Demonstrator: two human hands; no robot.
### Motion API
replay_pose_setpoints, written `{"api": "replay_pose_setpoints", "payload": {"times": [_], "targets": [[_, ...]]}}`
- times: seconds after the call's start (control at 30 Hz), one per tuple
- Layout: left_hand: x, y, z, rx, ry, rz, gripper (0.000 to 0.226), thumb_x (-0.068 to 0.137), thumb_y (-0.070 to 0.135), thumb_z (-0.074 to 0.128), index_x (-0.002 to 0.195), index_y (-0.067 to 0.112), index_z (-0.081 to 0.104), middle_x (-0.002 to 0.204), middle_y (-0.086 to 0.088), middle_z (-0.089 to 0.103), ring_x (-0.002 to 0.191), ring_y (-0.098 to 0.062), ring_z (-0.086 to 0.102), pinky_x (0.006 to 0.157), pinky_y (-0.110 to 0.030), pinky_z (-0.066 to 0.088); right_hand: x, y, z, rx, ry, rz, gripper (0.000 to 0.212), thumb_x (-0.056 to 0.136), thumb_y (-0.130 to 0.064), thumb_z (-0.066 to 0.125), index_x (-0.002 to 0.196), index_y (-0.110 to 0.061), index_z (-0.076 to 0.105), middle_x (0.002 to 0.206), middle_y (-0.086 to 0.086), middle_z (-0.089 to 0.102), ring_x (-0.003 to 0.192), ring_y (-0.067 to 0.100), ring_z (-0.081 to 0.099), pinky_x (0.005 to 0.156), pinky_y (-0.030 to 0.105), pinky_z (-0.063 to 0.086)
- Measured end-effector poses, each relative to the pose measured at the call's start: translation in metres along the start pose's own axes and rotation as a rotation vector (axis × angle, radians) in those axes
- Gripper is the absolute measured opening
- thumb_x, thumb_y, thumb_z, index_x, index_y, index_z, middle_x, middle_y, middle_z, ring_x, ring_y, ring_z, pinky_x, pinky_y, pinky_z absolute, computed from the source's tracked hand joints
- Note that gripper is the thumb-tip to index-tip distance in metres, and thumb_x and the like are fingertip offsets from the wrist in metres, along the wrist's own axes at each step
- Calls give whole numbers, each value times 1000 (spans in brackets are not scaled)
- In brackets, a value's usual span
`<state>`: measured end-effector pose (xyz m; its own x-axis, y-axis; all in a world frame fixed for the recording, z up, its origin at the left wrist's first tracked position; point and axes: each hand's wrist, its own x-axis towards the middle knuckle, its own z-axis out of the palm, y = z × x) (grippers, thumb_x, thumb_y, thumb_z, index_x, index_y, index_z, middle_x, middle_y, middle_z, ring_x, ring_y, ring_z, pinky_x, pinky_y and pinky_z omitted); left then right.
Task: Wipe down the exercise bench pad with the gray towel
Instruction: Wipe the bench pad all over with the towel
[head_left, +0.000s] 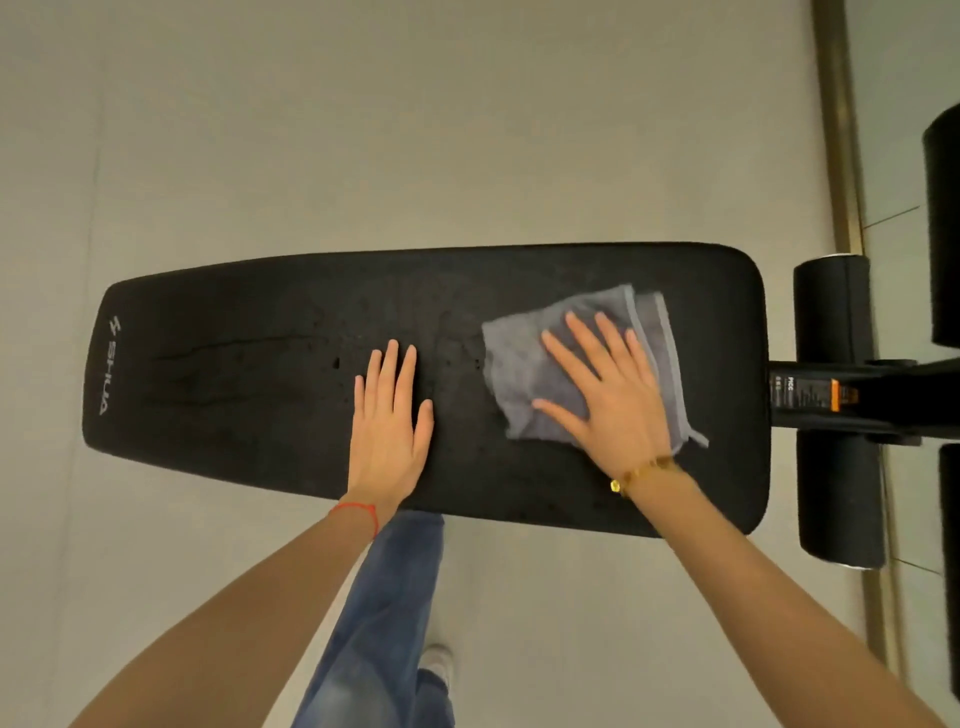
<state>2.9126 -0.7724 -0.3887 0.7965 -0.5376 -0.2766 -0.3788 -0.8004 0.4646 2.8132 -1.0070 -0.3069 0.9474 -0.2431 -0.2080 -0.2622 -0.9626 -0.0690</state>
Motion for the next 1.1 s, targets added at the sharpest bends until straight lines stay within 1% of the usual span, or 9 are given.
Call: {"api": "replay_pose_setpoints", "payload": {"times": [0.1, 0.17, 0.33, 0.43, 0.6, 0.77, 0.87, 1.0, 1.1], "targets": [[-8, -4, 8, 3, 31, 13, 56, 103, 37, 23, 155, 22, 6, 164, 0, 3, 151, -20, -3, 123, -44, 3, 63, -1, -1, 5, 76, 107, 69, 90, -65, 34, 148, -29, 30, 157, 3, 27, 146, 28, 18, 120, 42, 4], [-8, -6, 10, 4, 42, 28, 56, 103, 38, 22, 155, 22, 7, 164, -1, 3, 151, -21, -2, 123, -43, 2, 64, -13, 9, -5, 99, 138, 67, 91, -62, 36, 148, -28, 30, 157, 4, 27, 146, 30, 17, 120, 44, 3], [-8, -9, 10, 7, 44, 38, 57, 103, 40, 25, 155, 22, 8, 164, -1, 4, 151, -22, 0, 122, -44, 4, -64, -42, 31, -35, 29, -37, 66, 92, -56, 43, 150, -30, 25, 158, 3, 23, 147, 29, 15, 121, 45, 5], [-6, -7, 8, 13, 22, 18, 58, 103, 42, 23, 155, 23, 7, 164, 0, 3, 151, -22, -1, 122, -45, 3, -103, -15, 24, -54, 34, 21, 68, 92, -58, 42, 150, -28, 24, 159, 2, 22, 148, 27, 14, 120, 42, 3], [-4, -5, 7, 18, -1, -3, 59, 102, 43, 22, 155, 24, 5, 164, 0, 1, 151, -21, -3, 122, -45, 2, -45, 28, -3, -26, 99, 172, 65, 92, -59, 40, 149, -29, 28, 158, 1, 25, 147, 26, 16, 120, 40, 1], [-7, 5, 7, -21, 35, -48, 57, 102, 38, 25, 155, 22, 10, 164, 0, 6, 151, -21, 0, 123, -46, 4, 27, 18, -2, -49, 122, 216, 68, 91, -66, 30, 150, -32, 23, 159, 3, 20, 148, 28, 10, 120, 44, -1], [-4, 15, 2, -41, 81, -69, 57, 101, 35, 29, 154, 19, 16, 162, -4, 13, 151, -22, 4, 123, -45, 5, 10, 3, 2, -42, 93, 136, 68, 92, -66, 29, 150, -31, 22, 159, 3, 19, 148, 28, 12, 121, 44, 2], [12, 27, -5, -73, 86, -21, 56, 101, 32, 31, 154, 20, 16, 162, -3, 12, 151, -21, 2, 123, -46, 4, -57, -13, 12, -85, -41, -45, 71, 91, -61, 41, 151, -31, 18, 160, 2, 17, 149, 26, 8, 121, 44, 4], [25, 35, -6, -61, 64, 33, 56, 102, 30, 31, 154, 21, 15, 163, -2, 9, 151, -21, -1, 123, -47, 4, -39, 11, 3, -73, -32, -14, 71, 90, -54, 49, 151, -29, 20, 160, 2, 19, 148, 24, 11, 121, 42, 4]]}}
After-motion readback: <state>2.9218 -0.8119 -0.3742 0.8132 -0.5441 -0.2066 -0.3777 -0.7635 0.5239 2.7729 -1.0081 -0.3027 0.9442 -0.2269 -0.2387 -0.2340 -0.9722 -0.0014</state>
